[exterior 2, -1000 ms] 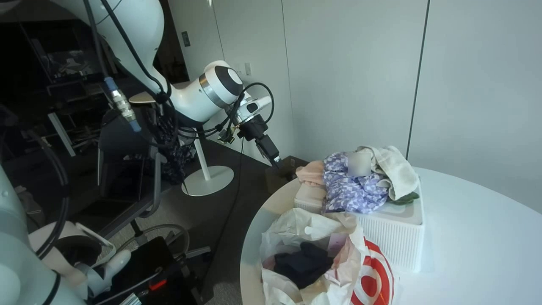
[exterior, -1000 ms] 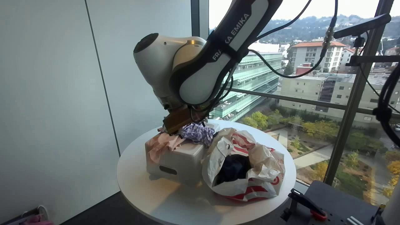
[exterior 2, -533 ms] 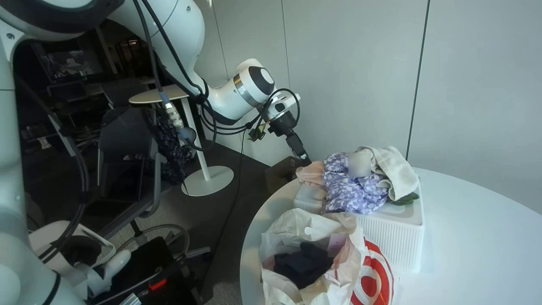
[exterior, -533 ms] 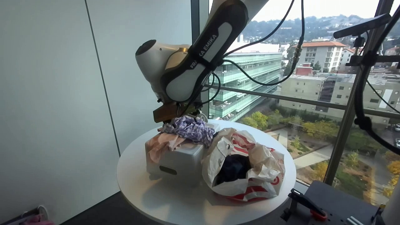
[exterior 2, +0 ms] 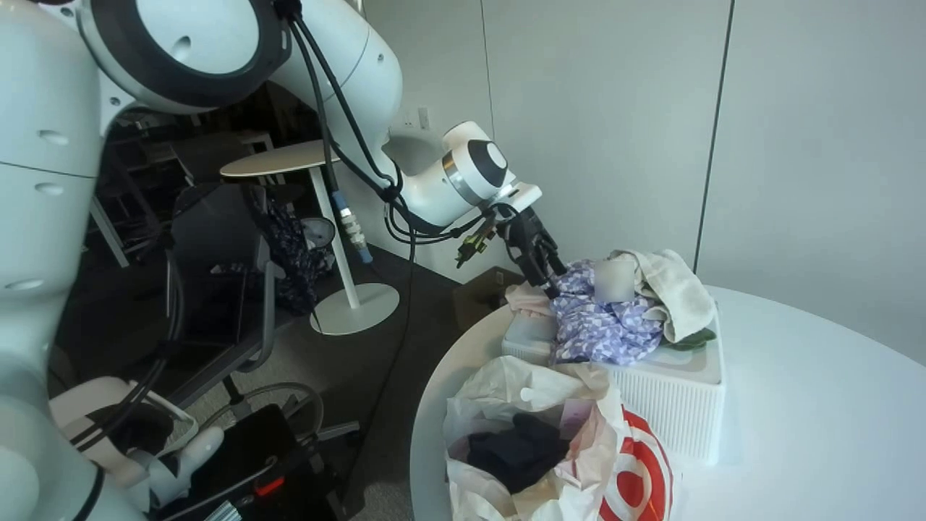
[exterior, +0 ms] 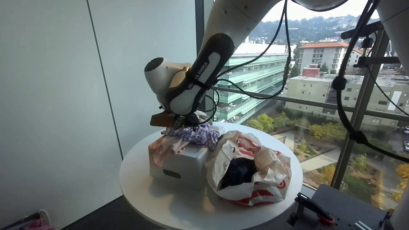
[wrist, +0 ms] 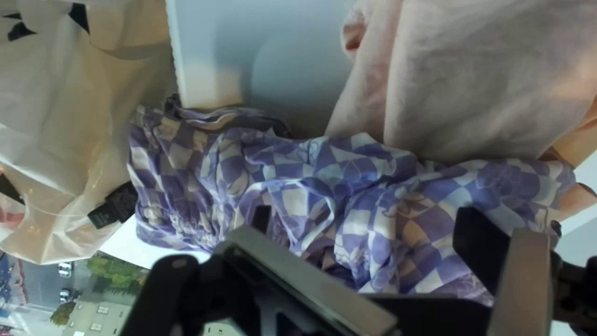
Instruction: Put the blue and purple clothes in the plastic bag
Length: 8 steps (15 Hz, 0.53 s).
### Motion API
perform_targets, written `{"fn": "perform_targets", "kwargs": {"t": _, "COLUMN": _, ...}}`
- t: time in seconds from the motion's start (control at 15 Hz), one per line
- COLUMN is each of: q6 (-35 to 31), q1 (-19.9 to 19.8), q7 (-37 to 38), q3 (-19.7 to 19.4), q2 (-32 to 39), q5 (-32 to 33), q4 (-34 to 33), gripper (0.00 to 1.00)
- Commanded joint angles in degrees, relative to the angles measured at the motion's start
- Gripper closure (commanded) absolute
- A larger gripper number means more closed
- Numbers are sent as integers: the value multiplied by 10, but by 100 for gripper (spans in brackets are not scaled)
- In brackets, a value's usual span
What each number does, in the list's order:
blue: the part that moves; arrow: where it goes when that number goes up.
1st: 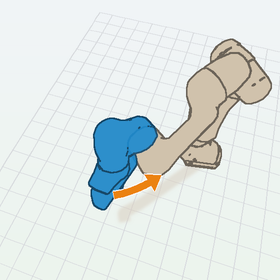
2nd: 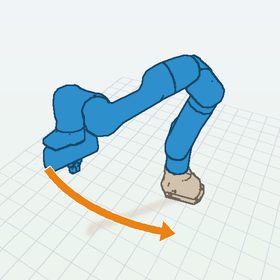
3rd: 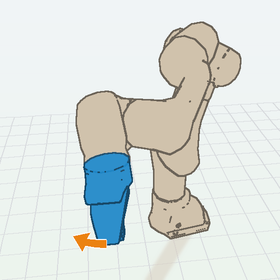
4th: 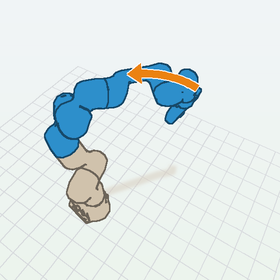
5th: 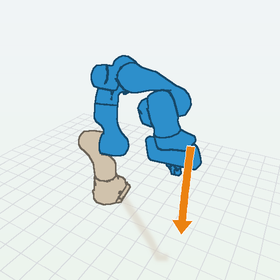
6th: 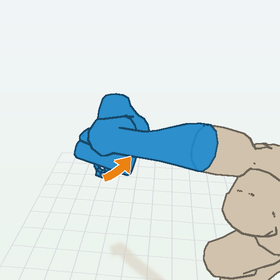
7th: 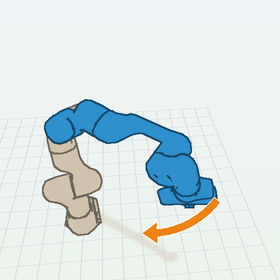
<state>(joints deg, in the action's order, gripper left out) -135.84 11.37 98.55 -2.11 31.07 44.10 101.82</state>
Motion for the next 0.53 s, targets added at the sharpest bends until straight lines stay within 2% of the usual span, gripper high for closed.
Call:
{"fn": "perform_targets", "kwargs": {"t": 0.0, "q6": -47, "q1": 29, "q7": 116, "q3": -48, "q2": 39, "q5": 41, "q4": -40, "gripper": 0}}
{"fn": "perform_targets", "kwargs": {"t": 0.13, "q6": -63, "q1": 42, "q7": 175, "q3": -72, "q2": 55, "q5": 86, "q4": -49, "gripper": 0}}
{"fn": "perform_targets", "kwargs": {"t": 0.33, "q6": -53, "q1": 42, "q7": 229, "q3": -81, "q2": 70, "q5": 135, "q4": -56, "gripper": 0}}
{"fn": "perform_targets", "kwargs": {"t": 0.4, "q6": -49, "q1": 38, "q7": 236, "q3": -78, "q2": 72, "q5": 146, "q4": -56, "gripper": 6}}
{"fn": "perform_targets", "kwargs": {"t": 0.47, "q6": -46, "q1": 34, "q7": 241, "q3": -73, "q2": 70, "q5": 151, "q4": -53, "gripper": 27}}
